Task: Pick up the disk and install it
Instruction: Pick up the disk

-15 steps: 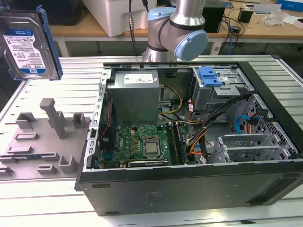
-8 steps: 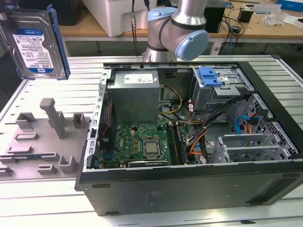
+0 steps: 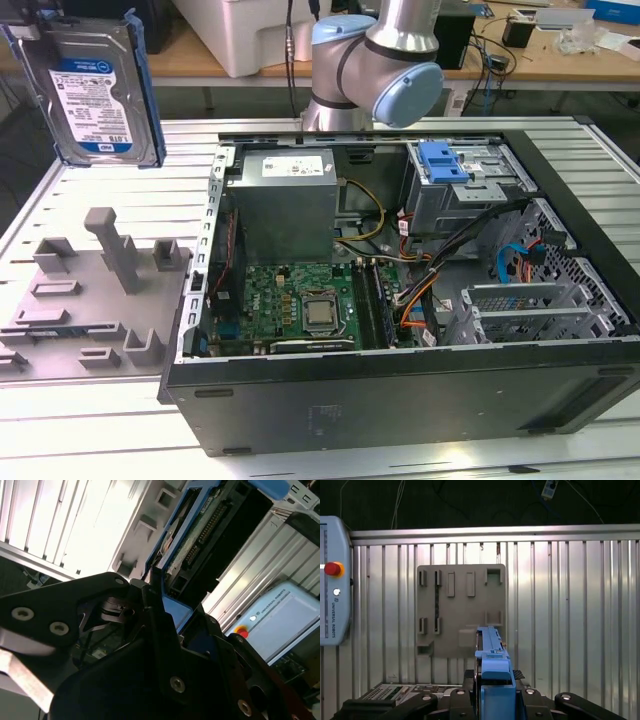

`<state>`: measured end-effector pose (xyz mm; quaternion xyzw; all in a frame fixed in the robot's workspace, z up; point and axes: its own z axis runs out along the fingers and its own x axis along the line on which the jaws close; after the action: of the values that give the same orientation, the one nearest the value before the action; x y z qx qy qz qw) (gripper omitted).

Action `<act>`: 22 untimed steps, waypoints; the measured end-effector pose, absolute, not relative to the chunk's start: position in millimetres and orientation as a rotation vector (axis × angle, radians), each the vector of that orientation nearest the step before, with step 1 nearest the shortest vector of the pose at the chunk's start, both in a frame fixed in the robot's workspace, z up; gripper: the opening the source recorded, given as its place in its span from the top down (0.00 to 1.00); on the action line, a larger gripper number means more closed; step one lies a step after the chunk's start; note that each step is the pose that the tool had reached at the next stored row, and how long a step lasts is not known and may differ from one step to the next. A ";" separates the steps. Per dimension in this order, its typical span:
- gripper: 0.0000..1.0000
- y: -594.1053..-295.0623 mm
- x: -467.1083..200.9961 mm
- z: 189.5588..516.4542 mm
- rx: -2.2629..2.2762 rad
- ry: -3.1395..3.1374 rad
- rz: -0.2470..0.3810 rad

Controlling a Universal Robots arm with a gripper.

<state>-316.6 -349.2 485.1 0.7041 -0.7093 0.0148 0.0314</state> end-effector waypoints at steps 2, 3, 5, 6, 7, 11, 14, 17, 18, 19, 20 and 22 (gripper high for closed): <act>0.64 -349.4 -310.4 485.6 2.167 -2.183 0.043; 0.64 -349.5 -308.1 485.7 2.167 -2.182 0.042; 0.64 -349.7 -302.7 486.1 2.165 -2.181 0.039; 0.64 -349.8 -299.5 486.4 2.165 -2.180 0.038; 0.64 -349.9 -297.0 486.6 2.164 -2.179 0.036; 0.64 -350.5 -283.4 487.4 2.161 -2.175 0.030; 0.64 -350.7 -283.2 487.4 2.160 -2.175 0.030; 0.64 -350.8 -283.1 487.4 2.161 -2.175 0.030; 0.64 -350.8 -283.1 487.5 2.160 -2.175 0.030; 0.64 -350.8 -283.1 487.5 2.160 -2.175 0.030; 0.64 -350.8 -283.1 487.5 2.160 -2.175 0.030; 0.64 -350.9 -283.1 487.4 2.161 -2.175 0.030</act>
<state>-283.1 -350.9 487.4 0.7042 -0.7089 0.0096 0.0378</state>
